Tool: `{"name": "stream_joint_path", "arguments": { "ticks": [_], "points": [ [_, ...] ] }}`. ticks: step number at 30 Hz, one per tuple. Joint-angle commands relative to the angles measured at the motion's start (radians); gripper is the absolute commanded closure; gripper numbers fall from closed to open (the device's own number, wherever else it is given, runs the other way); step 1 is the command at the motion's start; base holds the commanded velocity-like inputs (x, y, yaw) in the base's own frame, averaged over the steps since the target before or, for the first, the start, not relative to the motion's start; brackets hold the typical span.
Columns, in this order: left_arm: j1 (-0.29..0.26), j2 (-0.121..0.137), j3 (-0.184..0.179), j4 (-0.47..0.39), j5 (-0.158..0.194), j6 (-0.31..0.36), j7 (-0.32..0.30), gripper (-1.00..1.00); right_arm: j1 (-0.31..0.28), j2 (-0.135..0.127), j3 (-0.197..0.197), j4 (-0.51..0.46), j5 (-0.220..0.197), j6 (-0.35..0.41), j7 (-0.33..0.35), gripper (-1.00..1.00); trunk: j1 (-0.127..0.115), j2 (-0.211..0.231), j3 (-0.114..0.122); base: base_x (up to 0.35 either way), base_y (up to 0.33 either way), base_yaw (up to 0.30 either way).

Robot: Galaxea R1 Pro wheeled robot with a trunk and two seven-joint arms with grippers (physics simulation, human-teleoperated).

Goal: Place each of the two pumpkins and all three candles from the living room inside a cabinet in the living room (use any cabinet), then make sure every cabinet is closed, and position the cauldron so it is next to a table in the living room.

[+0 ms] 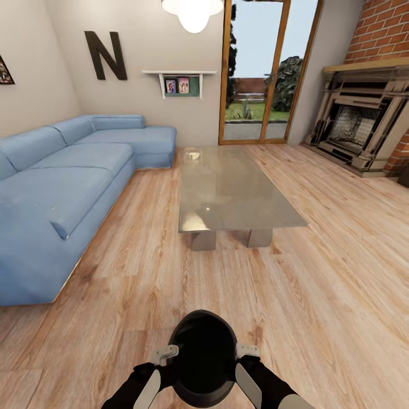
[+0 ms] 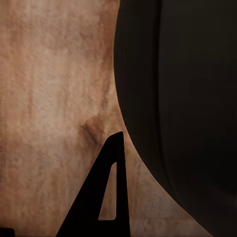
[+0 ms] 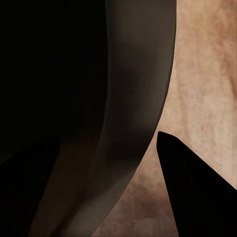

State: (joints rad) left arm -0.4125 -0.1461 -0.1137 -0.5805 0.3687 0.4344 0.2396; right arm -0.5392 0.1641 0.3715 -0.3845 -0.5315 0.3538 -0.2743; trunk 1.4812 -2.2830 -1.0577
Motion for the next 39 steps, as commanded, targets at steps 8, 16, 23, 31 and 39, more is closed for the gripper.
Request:
{"name": "stream_joint_path", "arguments": {
  "ticks": [8,16,23,31,39],
  "points": [
    [0.000,0.000,0.000,0.001,-0.005,0.001,0.001,1.00,-0.001,-0.001,-0.003,-0.004,0.004,-0.002,0.004,1.00,-0.031,0.056,0.025,0.000,0.000,0.000],
    [0.000,0.000,0.000,0.001,-0.005,0.001,0.001,1.00,-0.001,-0.003,-0.003,-0.005,0.004,-0.003,0.004,1.00,-0.061,0.112,0.050,0.000,0.000,0.000],
    [0.000,0.000,0.001,0.001,-0.005,0.001,0.001,1.00,-0.001,-0.003,-0.003,-0.005,0.005,-0.003,0.004,1.00,-0.084,0.154,0.069,0.000,0.000,0.000],
    [0.000,-0.001,0.002,0.001,-0.005,0.001,0.002,1.00,-0.001,-0.004,-0.003,-0.005,0.005,-0.004,0.004,1.00,-0.084,0.154,0.069,0.000,0.000,0.000],
    [0.000,0.000,0.002,-0.003,-0.005,0.001,0.003,1.00,-0.001,-0.012,-0.003,-0.005,0.002,-0.004,0.004,1.00,-0.084,0.154,0.069,0.057,0.000,0.000]
  ]
}}
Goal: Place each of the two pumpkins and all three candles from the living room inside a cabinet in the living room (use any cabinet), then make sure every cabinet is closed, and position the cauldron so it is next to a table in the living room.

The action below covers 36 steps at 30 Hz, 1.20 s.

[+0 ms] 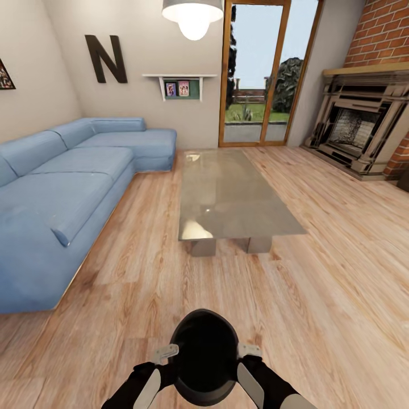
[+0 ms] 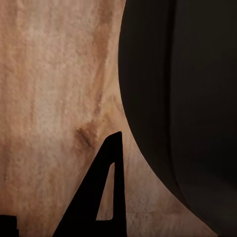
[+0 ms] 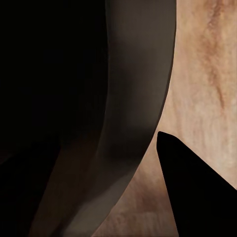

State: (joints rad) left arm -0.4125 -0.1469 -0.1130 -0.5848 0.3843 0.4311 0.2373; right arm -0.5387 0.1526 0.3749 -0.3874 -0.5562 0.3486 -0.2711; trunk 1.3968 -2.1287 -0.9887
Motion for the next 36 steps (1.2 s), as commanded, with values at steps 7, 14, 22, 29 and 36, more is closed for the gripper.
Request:
{"name": "stream_joint_path", "arguments": {
  "ticks": [7,14,22,29,36],
  "points": [
    [0.001,0.001,0.001,0.000,-0.021,0.004,0.005,1.00,-0.001,-0.002,-0.007,-0.004,0.026,0.001,0.001,1.00,0.000,0.000,0.000,0.154,0.000,0.000],
    [0.000,0.001,0.001,0.000,-0.021,0.004,0.005,1.00,-0.001,-0.002,-0.007,-0.004,0.025,0.001,0.001,1.00,0.000,0.000,0.000,0.160,0.000,0.000],
    [0.001,0.001,0.001,0.000,-0.021,0.004,0.005,1.00,-0.001,-0.002,-0.007,-0.005,0.024,0.001,0.001,1.00,0.000,0.000,0.000,0.148,0.000,0.000],
    [0.000,0.001,0.001,0.000,-0.021,0.005,0.005,1.00,-0.001,-0.002,-0.007,-0.006,0.024,0.001,0.001,1.00,0.000,0.000,0.000,0.129,0.000,0.000],
    [0.001,0.001,0.001,0.000,-0.021,0.005,0.005,1.00,-0.001,-0.002,-0.007,-0.007,0.025,0.001,0.001,1.00,0.000,0.000,0.000,0.126,0.000,0.000]
  ]
}}
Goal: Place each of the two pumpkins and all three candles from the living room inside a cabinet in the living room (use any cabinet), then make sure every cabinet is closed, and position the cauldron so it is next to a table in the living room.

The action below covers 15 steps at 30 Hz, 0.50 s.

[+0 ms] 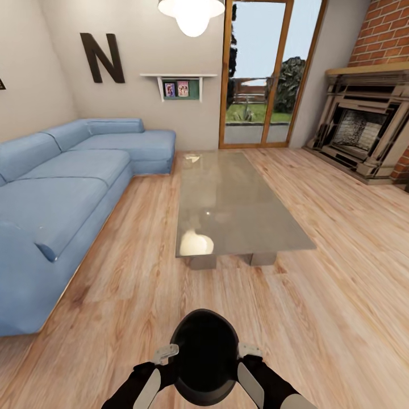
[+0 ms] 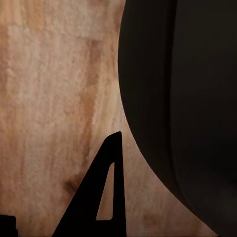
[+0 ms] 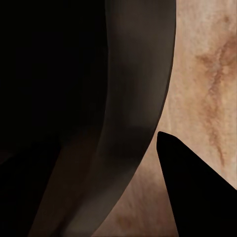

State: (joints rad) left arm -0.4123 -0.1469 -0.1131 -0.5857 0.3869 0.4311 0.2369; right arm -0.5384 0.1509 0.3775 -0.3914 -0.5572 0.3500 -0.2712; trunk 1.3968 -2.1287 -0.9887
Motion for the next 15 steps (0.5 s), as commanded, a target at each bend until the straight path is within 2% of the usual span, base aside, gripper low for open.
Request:
{"name": "stream_joint_path", "arguments": {
  "ticks": [1,15],
  "points": [
    [0.001,0.001,0.001,0.001,-0.023,0.005,0.005,1.00,-0.002,-0.001,-0.009,-0.002,0.026,0.000,0.001,1.00,0.000,0.000,0.000,0.132,0.000,0.000],
    [0.000,0.001,0.001,0.001,-0.023,0.005,0.005,1.00,-0.002,-0.001,-0.009,-0.002,0.025,0.001,0.001,1.00,0.000,0.000,0.000,0.179,0.000,0.000]
  ]
}}
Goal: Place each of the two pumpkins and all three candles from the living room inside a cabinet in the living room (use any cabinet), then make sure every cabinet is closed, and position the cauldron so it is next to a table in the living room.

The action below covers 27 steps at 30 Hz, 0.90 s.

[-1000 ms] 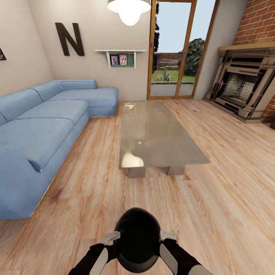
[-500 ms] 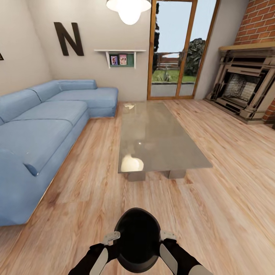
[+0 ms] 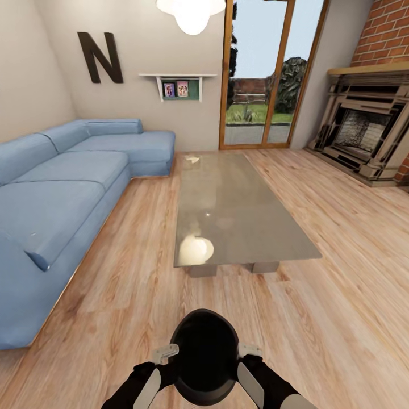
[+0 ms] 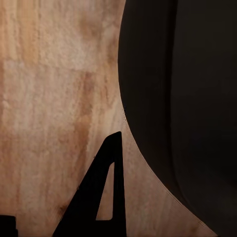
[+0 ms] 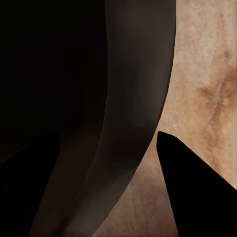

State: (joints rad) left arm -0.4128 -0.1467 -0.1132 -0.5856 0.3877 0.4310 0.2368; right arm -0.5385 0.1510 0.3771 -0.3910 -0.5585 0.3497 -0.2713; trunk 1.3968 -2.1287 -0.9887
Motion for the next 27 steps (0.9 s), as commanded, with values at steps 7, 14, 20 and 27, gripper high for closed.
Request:
{"name": "stream_joint_path", "arguments": {
  "ticks": [7,14,20,27],
  "points": [
    [0.001,0.001,0.001,0.001,-0.024,0.005,0.006,1.00,-0.001,-0.001,-0.009,-0.001,0.027,0.001,0.001,1.00,0.000,0.000,0.000,0.201,0.000,0.000],
    [0.001,0.002,0.001,0.001,-0.024,0.005,0.006,1.00,-0.001,-0.001,-0.009,-0.003,0.026,0.001,0.001,1.00,0.000,0.000,0.000,0.201,0.000,0.000],
    [0.001,0.002,0.001,0.001,-0.024,0.005,0.006,1.00,-0.001,-0.002,-0.009,-0.003,0.026,0.000,0.001,1.00,0.000,0.000,0.000,0.201,0.000,0.000],
    [0.001,0.002,0.001,0.001,-0.024,0.005,0.006,1.00,-0.001,-0.002,-0.009,-0.003,0.025,0.001,0.001,1.00,0.000,0.000,0.000,0.201,0.000,0.000]
  ]
}}
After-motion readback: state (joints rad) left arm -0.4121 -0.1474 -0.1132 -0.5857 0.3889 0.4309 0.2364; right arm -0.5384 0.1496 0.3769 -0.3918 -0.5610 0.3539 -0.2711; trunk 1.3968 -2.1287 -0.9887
